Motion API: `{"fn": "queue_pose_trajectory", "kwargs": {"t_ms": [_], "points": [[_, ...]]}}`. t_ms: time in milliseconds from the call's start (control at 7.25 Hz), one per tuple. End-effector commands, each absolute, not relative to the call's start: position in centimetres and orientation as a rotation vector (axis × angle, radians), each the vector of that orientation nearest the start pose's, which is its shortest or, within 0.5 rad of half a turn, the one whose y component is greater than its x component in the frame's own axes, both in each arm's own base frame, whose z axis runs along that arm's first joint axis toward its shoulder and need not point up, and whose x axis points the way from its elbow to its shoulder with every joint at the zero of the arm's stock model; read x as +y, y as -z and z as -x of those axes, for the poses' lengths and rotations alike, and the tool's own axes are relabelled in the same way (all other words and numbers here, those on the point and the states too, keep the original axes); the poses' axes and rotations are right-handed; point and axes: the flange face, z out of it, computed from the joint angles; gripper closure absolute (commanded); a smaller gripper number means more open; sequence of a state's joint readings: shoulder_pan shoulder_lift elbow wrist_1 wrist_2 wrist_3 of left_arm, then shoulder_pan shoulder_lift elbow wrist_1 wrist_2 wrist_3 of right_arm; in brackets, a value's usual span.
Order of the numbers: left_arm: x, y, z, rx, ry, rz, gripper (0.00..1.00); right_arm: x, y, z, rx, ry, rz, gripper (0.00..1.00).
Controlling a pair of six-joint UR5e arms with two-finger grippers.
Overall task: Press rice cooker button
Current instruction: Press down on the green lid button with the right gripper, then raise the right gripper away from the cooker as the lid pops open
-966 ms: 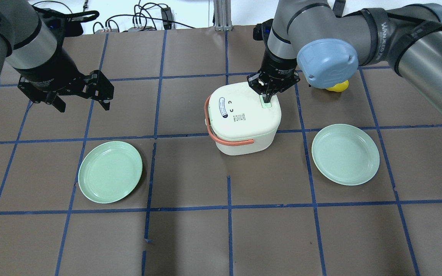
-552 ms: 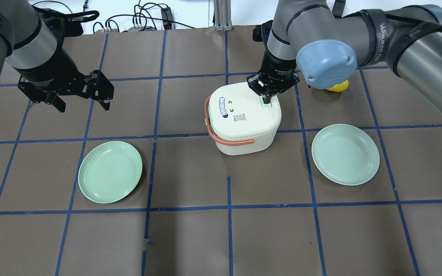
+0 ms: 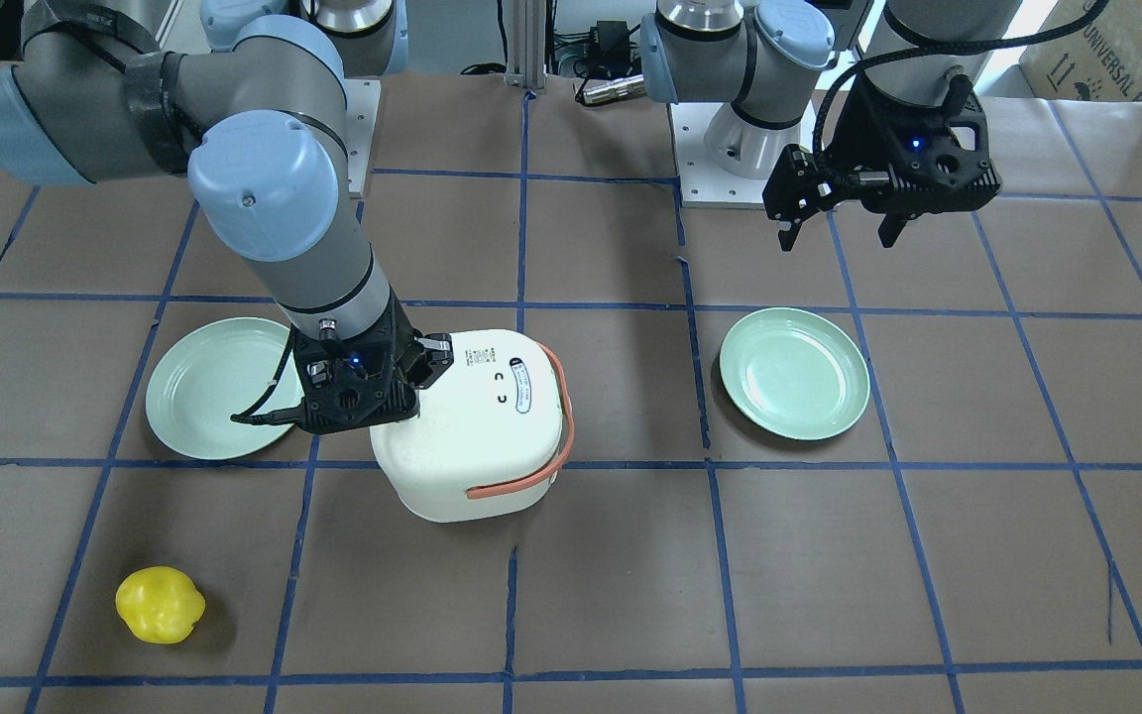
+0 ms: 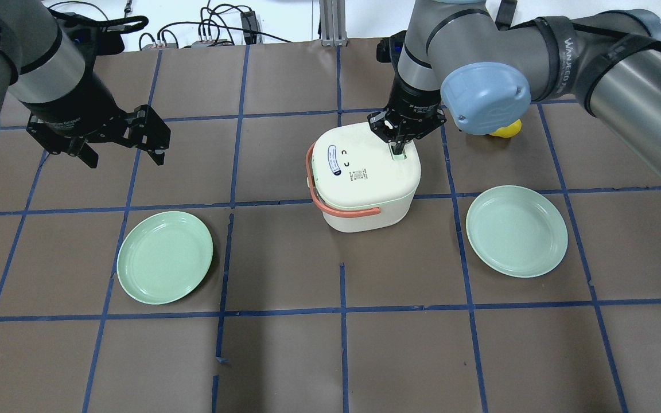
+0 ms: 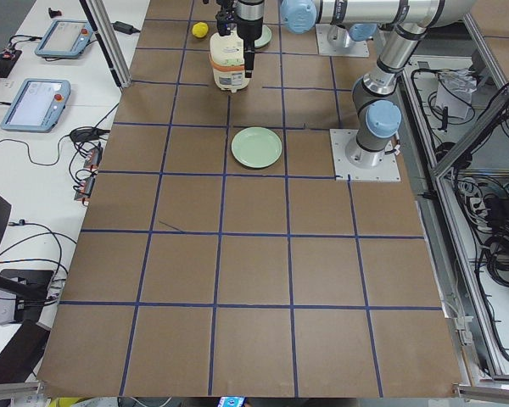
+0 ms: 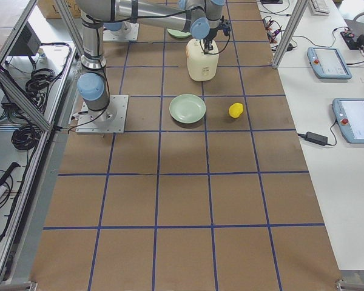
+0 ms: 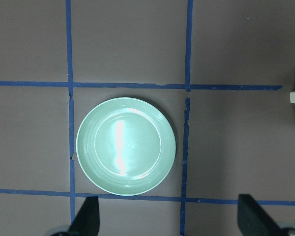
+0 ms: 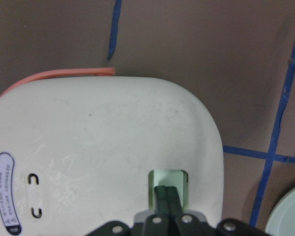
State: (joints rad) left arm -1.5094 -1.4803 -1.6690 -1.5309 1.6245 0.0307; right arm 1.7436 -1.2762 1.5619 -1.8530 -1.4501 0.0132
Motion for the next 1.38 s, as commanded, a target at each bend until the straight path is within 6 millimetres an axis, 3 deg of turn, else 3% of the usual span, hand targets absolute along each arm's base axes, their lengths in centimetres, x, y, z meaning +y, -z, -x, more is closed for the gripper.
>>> {"fn": "queue_pose_trajectory", "kwargs": {"t_ms": [0,276,414,828,1241], "points": [[-46.3,-48.6,10.0,3.086,0.044,0.049,0.0,-56.3,-38.0,-24.4,3.016,0.009,0.238,0.84],[-46.4,-48.7,10.0,3.086,0.046,0.049,0.0,-54.3,-42.6,-23.4,3.022,0.09,0.231,0.01],[-46.4,-48.7,10.0,3.086,0.046,0.049,0.0,-53.7,-44.2,-22.5,3.029,0.118,0.214,0.0],[-46.4,-48.7,10.0,3.086,0.046,0.049,0.0,-56.0,-49.7,-16.8,3.051,0.182,0.076,0.0],[-46.4,-48.7,10.0,3.086,0.046,0.049,0.0,-56.8,-50.3,-12.0,3.06,0.139,-0.055,0.0]]}}
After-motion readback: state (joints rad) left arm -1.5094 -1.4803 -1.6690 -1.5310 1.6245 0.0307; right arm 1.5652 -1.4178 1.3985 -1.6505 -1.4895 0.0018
